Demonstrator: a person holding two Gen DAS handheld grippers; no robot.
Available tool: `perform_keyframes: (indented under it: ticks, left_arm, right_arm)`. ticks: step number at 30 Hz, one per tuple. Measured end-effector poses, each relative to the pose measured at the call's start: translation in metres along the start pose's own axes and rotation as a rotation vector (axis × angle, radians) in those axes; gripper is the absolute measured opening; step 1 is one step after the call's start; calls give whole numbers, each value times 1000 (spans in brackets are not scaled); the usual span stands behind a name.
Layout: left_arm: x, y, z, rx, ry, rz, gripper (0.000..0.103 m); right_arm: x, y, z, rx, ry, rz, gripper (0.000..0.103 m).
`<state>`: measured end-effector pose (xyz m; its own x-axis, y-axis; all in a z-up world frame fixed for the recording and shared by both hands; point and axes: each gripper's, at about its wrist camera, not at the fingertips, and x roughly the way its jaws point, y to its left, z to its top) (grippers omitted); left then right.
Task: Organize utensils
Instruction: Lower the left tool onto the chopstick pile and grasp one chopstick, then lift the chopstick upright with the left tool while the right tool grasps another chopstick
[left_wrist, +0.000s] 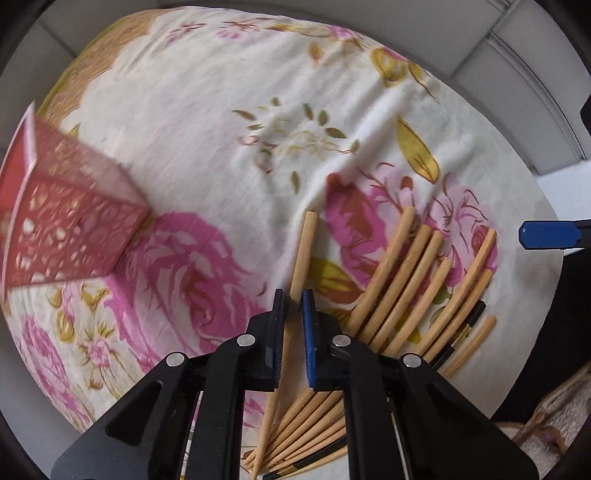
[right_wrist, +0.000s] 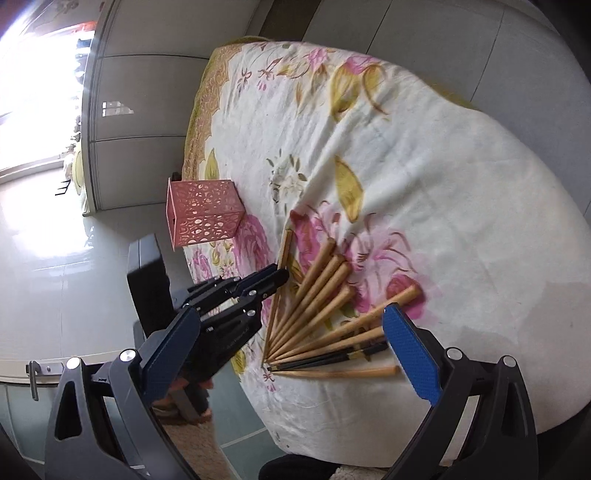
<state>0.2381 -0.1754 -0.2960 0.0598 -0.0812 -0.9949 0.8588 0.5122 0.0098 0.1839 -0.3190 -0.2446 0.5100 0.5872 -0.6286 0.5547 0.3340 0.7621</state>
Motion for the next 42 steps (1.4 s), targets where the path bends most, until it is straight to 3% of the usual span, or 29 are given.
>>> perform_keyframes:
  ticks: [7, 11, 15, 26, 32, 33, 41, 42]
  left_arm:
    - [-58, 29, -70, -168, -252, -45, 6]
    - [-112, 61, -84, -199, -319, -47, 6]
    - [-125, 61, -100, -204, -381, -62, 6]
    - [-135, 78, -120, -241, -443, -57, 6]
    - [-152, 89, -134, -276, -496, -49, 6]
    - [-154, 90, -135, -281, -504, -48, 6]
    - [-159, 96, -141, -301, -516, -32, 6]
    - [-160, 95, -141, -302, -518, -29, 6]
  right_arm:
    - [39, 20, 25, 59, 45, -14, 93]
    - [61, 25, 27, 91, 95, -26, 72]
    - [69, 28, 26, 109, 100, -99, 59]
    - [87, 48, 35, 87, 84, -397, 58]
    - [113, 64, 46, 34, 106, -560, 48]
    - [117, 69, 49, 22, 104, -567, 38]
    - [141, 87, 61, -5, 65, -661, 38]
    - [140, 88, 61, -7, 43, -664, 31]
